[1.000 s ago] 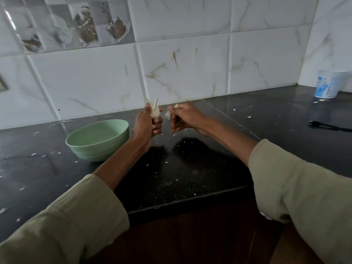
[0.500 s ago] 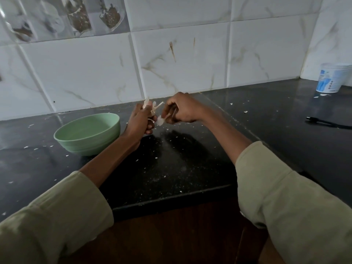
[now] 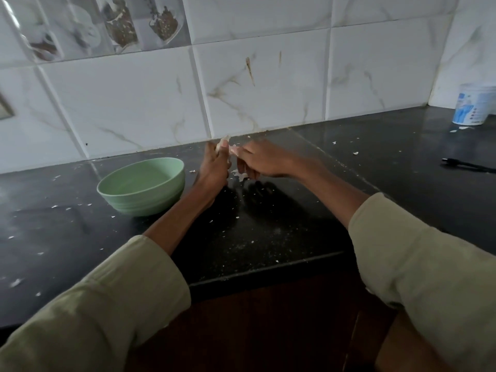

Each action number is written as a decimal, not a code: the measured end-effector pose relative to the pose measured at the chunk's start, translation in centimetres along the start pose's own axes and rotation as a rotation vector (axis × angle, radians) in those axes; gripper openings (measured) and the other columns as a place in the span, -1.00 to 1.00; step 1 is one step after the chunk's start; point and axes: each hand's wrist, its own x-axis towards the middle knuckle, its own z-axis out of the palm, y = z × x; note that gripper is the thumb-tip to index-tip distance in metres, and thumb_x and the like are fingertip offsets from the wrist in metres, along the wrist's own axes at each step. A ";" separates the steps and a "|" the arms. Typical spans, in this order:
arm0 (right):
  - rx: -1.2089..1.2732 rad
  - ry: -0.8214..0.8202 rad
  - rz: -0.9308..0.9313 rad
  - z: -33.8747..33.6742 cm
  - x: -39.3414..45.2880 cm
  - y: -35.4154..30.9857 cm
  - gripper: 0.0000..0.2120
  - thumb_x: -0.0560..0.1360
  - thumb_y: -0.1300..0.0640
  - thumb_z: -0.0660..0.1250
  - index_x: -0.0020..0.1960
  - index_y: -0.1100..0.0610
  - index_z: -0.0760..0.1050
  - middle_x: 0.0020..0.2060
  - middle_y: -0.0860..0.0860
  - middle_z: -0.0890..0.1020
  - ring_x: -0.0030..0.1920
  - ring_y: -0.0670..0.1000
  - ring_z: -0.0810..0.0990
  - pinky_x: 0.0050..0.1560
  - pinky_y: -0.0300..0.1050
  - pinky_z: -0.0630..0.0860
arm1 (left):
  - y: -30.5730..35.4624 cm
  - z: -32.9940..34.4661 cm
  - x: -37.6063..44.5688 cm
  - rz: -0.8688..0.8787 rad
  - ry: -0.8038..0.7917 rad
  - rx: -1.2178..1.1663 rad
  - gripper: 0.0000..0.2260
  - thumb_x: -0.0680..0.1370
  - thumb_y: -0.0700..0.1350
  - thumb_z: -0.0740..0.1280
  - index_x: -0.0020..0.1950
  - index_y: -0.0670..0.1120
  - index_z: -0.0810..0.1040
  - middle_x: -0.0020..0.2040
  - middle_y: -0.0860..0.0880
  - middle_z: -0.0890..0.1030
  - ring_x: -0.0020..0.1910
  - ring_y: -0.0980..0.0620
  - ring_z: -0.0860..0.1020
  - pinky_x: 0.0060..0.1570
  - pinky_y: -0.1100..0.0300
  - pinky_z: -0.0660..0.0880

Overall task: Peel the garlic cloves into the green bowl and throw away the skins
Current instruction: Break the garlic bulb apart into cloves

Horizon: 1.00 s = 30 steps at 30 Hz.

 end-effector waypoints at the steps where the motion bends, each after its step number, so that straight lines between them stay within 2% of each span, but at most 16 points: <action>1: 0.009 0.024 0.002 0.3 0.1 -0.5 -0.48 0.76 -0.06 0.05 -0.15 0.19 0.60 -0.40 0.03 0.64 -0.43 -0.06 0.61 -0.19 -0.08 0.53 | -0.2 0.1 0.2 -0.005 0.021 0.036 -0.66 0.74 0.20 0.03 0.17 -0.05 0.38 -0.13 -0.01 0.51 -0.21 0.01 0.46 -0.20 0.05 0.42; 3: -0.028 0.106 -0.019 0.5 1.0 -1.4 -0.48 0.73 -0.14 0.07 -0.18 0.12 0.60 -0.43 0.02 0.61 -0.46 -0.06 0.55 -0.18 -0.03 0.55 | -0.5 0.1 0.7 -0.011 0.064 0.022 -0.67 0.72 0.20 -0.01 0.04 0.01 0.40 -0.20 0.01 0.51 -0.22 -0.02 0.48 -0.17 0.04 0.40; 5: -0.087 0.162 -0.046 0.4 2.2 -2.4 -0.53 0.70 -0.16 0.11 -0.13 0.06 0.64 -0.41 0.05 0.61 -0.44 -0.03 0.54 -0.18 0.01 0.57 | -0.5 0.1 0.8 -0.016 0.093 -0.056 -0.61 0.74 0.18 -0.05 -0.02 0.00 0.44 -0.28 0.03 0.47 -0.34 0.05 0.43 -0.26 0.11 0.35; 8: -0.044 0.215 -0.083 1.3 3.0 -2.8 -0.55 0.70 -0.12 0.19 -0.11 0.15 0.67 -0.41 0.09 0.62 -0.46 -0.01 0.52 -0.30 -0.05 0.46 | 0.0 0.0 0.4 -0.037 0.119 -0.089 -0.55 0.78 0.09 -0.08 0.12 -0.06 0.55 -0.30 0.00 0.50 -0.40 0.09 0.42 -0.39 0.17 0.32; 10: -0.023 0.221 -0.118 1.3 3.0 -2.7 -0.55 0.69 -0.13 0.24 -0.13 0.16 0.68 -0.39 0.13 0.64 -0.46 0.06 0.57 -0.33 -0.02 0.52 | -0.1 -0.2 0.4 -0.014 0.121 -0.032 -0.54 0.77 0.11 -0.08 0.14 -0.08 0.56 -0.21 -0.08 0.57 -0.33 0.02 0.50 -0.35 0.14 0.40; 12: 0.093 0.170 -0.109 0.4 2.4 -1.9 -0.56 0.69 -0.08 0.26 -0.15 0.19 0.67 -0.37 0.15 0.65 -0.45 0.08 0.62 -0.36 -0.08 0.59 | 0.1 0.0 0.5 0.023 0.115 0.066 -0.43 0.68 0.27 -0.07 0.13 -0.12 0.55 -0.07 -0.18 0.65 -0.17 -0.13 0.61 -0.21 0.00 0.53; 14: 0.205 0.043 -0.064 -1.1 1.7 -1.0 -0.53 0.71 -0.08 0.24 -0.14 0.27 0.64 -0.37 0.15 0.62 -0.42 0.05 0.62 -0.35 -0.18 0.57 | -0.1 0.1 0.6 0.052 0.103 0.173 -0.37 0.63 0.37 -0.03 0.10 -0.13 0.55 -0.04 -0.17 0.66 -0.09 -0.16 0.64 -0.18 -0.01 0.52; 16: 0.215 -0.085 -0.021 -2.4 1.2 -0.3 -0.49 0.70 -0.14 0.21 -0.10 0.28 0.62 -0.38 0.11 0.61 -0.36 0.02 0.64 -0.27 -0.21 0.57 | -0.3 0.3 0.9 0.085 0.069 0.191 -0.40 0.67 0.35 0.03 0.05 -0.15 0.55 -0.09 -0.12 0.65 -0.14 -0.09 0.62 -0.23 0.06 0.44; 19: 0.202 -0.220 0.021 -3.1 0.9 0.0 -0.53 0.70 -0.16 0.19 -0.04 0.21 0.62 -0.36 0.03 0.63 -0.28 -0.01 0.65 -0.20 -0.21 0.56 | -0.7 0.2 1.2 0.105 0.028 0.165 -0.34 0.63 0.41 0.01 -0.02 -0.16 0.57 -0.18 -0.06 0.63 -0.23 0.00 0.57 -0.25 0.10 0.43; 25: 0.136 -0.332 0.091 -3.4 1.1 0.0 -0.60 0.71 -0.10 0.19 0.00 0.16 0.64 -0.29 0.03 0.68 -0.25 -0.05 0.68 -0.21 -0.23 0.59 | -0.6 -0.1 0.9 0.169 -0.010 0.244 -0.49 0.72 0.27 0.08 -0.10 -0.09 0.55 -0.22 -0.03 0.61 -0.22 0.01 0.57 -0.17 0.06 0.46; 30: -0.012 -0.339 0.111 -2.8 1.2 0.6 -0.66 0.71 -0.04 0.22 0.01 0.15 0.66 -0.31 0.00 0.67 -0.32 -0.10 0.67 -0.22 -0.21 0.57 | -0.5 -0.1 0.8 0.174 -0.063 0.203 -0.54 0.74 0.20 0.08 -0.14 -0.08 0.49 -0.28 -0.01 0.51 -0.32 0.05 0.45 -0.18 0.06 0.41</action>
